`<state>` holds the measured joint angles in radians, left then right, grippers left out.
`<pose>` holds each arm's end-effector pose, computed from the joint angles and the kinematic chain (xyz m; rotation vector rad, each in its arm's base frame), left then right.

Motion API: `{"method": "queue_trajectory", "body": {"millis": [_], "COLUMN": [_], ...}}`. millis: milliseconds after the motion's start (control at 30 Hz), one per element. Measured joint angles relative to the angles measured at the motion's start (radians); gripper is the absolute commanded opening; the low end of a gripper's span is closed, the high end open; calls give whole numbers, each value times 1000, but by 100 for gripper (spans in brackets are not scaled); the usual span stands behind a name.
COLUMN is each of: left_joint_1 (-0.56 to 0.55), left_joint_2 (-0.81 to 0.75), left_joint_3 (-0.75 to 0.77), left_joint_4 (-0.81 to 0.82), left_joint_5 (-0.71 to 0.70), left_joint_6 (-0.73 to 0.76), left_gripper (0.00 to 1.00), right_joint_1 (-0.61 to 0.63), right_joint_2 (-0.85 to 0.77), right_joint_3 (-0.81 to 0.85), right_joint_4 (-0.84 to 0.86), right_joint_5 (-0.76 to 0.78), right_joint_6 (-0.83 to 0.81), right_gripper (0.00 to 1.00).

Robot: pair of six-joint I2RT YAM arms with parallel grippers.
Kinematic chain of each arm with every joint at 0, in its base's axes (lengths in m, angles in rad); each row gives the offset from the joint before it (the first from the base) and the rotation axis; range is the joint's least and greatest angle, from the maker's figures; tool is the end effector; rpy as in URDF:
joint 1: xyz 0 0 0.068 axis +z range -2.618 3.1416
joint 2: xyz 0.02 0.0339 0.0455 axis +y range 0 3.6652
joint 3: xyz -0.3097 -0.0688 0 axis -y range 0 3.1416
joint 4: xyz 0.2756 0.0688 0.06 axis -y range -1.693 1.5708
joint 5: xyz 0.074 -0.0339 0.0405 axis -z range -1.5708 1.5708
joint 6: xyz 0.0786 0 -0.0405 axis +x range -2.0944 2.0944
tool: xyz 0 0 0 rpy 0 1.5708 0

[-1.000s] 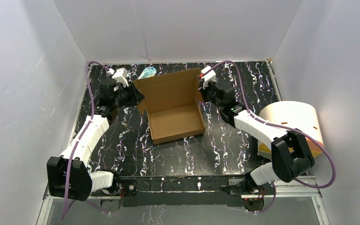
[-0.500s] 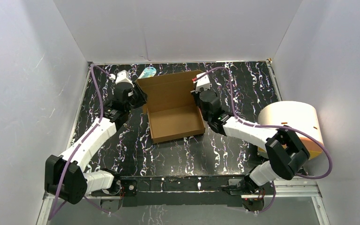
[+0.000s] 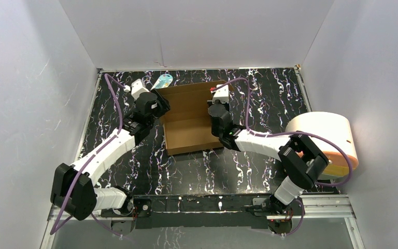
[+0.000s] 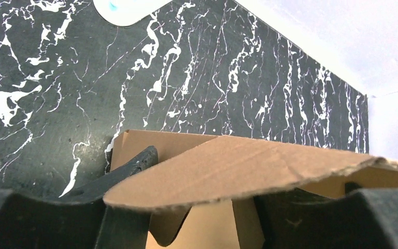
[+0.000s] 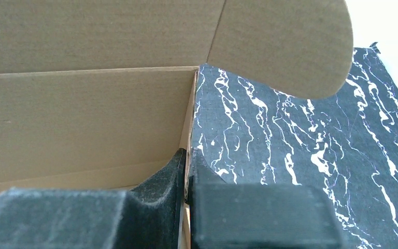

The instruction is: Fold the paper box

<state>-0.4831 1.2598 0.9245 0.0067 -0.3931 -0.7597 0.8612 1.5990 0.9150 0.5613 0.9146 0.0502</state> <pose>0.3186 -0.1331 0.3270 -0.5253 1.8278 -0.4795 0.3087 0.2639 0.2805 0.0081 1.6461 -0.0796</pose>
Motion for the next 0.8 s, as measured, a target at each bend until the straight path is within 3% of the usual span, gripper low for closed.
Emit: {"method": "queue_trajectory", "body": {"millis": [433,633,800], "left_joint_1": [-10,-10,5], "left_joint_2": [13,-66,-130], "left_joint_3": [0,0,0], "left_joint_4": [17,-54,-105], "left_joint_5": [-21,-21,14], "left_joint_6": [13,130,268], "left_gripper": [73,75,73], "right_joint_1": [1,-23,-93], "right_joint_2": [-36,-122,-212], "right_joint_3": [-42,-65,-112], "right_joint_4": [14,-45,-91], "right_joint_5": [1,-100,-269], "right_joint_6": [-29,-71,-91], "right_gripper": [29,31,31]}}
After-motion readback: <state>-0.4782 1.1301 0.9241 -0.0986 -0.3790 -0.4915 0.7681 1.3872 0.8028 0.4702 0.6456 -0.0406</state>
